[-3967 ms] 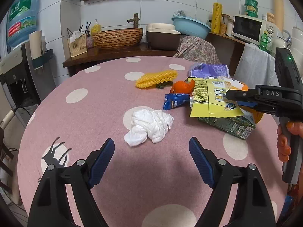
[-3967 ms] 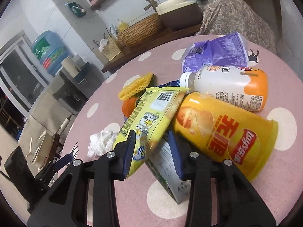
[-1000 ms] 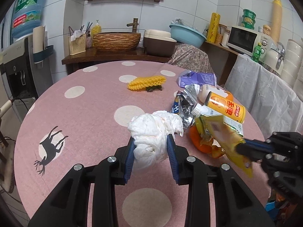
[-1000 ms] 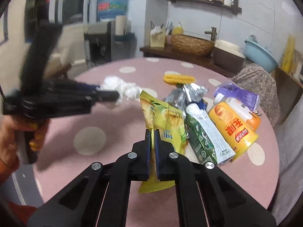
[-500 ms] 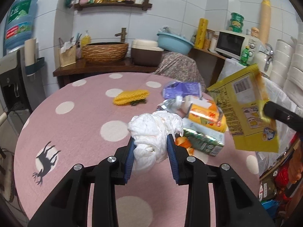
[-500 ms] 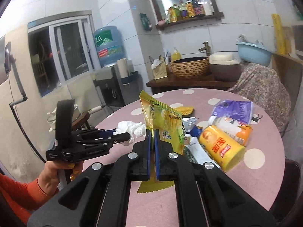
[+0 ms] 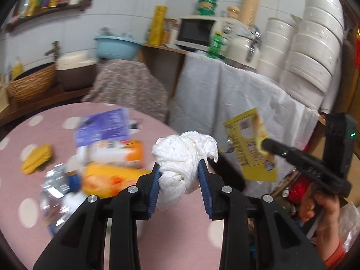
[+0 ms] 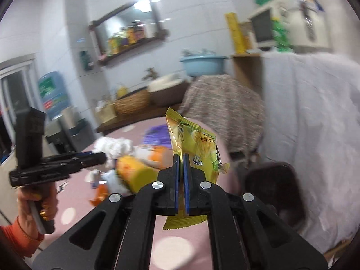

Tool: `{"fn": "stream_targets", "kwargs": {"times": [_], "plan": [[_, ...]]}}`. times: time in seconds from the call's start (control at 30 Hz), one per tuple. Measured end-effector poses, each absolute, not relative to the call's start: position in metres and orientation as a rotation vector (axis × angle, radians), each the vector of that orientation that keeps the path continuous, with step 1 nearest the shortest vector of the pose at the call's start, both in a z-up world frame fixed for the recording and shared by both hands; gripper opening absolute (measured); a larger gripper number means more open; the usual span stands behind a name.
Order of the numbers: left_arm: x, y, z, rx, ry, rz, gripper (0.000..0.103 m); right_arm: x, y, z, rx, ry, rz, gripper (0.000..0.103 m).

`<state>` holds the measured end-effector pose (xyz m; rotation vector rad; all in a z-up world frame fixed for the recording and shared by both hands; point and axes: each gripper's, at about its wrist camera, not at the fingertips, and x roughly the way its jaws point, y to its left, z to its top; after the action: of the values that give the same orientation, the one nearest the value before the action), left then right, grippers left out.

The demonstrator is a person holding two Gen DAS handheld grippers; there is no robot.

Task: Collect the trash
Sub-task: 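Release the yellow bag and tissue into the black bin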

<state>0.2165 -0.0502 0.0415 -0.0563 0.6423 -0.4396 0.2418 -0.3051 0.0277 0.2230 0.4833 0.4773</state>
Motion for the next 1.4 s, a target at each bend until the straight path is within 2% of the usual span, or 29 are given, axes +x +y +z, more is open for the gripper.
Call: {"fn": "stream_targets", "kwargs": {"times": [0.23, 0.43, 0.5, 0.6, 0.63, 0.67, 0.73, 0.9, 0.97, 1.1, 1.2, 1.27, 1.33, 1.4], "plan": [[0.279, -0.156, 0.006, -0.023, 0.793, -0.541, 0.033, 0.293, -0.373, -0.051, 0.322, 0.637, 0.304, 0.004], [0.311, -0.209, -0.029, 0.041, 0.885, -0.527, 0.033, 0.336, -0.405, -0.123, 0.439, 0.749, 0.221, 0.005], [0.321, -0.22, -0.041, 0.05, 0.918, -0.516, 0.033, 0.347, -0.409, -0.139, 0.442, 0.758, 0.195, 0.009], [0.336, -0.234, -0.057, 0.074, 0.955, -0.495, 0.033, 0.362, -0.415, -0.161, 0.466, 0.788, 0.16, 0.018], [0.341, -0.24, -0.061, 0.085, 0.965, -0.489, 0.033, 0.364, -0.418, -0.167, 0.48, 0.793, 0.161, 0.029], [0.345, -0.244, -0.064, 0.094, 0.973, -0.484, 0.033, 0.365, -0.419, -0.171, 0.485, 0.794, 0.158, 0.048], [0.354, -0.254, -0.07, 0.111, 0.99, -0.471, 0.033, 0.362, -0.422, -0.177, 0.479, 0.777, 0.125, 0.06], [0.372, -0.281, -0.088, 0.152, 1.029, -0.447, 0.033, 0.348, -0.43, -0.191, 0.483, 0.79, 0.057, 0.063], [0.378, -0.292, -0.098, 0.167, 1.057, -0.433, 0.033, 0.339, -0.432, -0.194, 0.466, 0.789, 0.034, 0.071], [0.385, -0.308, -0.116, 0.198, 1.093, -0.426, 0.035, 0.32, -0.437, -0.196, 0.422, 0.792, -0.019, 0.079], [0.387, -0.315, -0.124, 0.217, 1.108, -0.42, 0.044, 0.307, -0.444, -0.199, 0.397, 0.802, -0.066, 0.085], [0.387, -0.318, -0.126, 0.219, 1.105, -0.426, 0.058, 0.3, -0.448, -0.202, 0.393, 0.812, -0.084, 0.085], [0.385, -0.318, -0.123, 0.215, 1.086, -0.431, 0.067, 0.297, -0.45, -0.203, 0.375, 0.824, -0.098, 0.085], [0.381, -0.317, -0.118, 0.211, 1.067, -0.434, 0.07, 0.292, -0.448, -0.202, 0.342, 0.837, -0.105, 0.085]]}}
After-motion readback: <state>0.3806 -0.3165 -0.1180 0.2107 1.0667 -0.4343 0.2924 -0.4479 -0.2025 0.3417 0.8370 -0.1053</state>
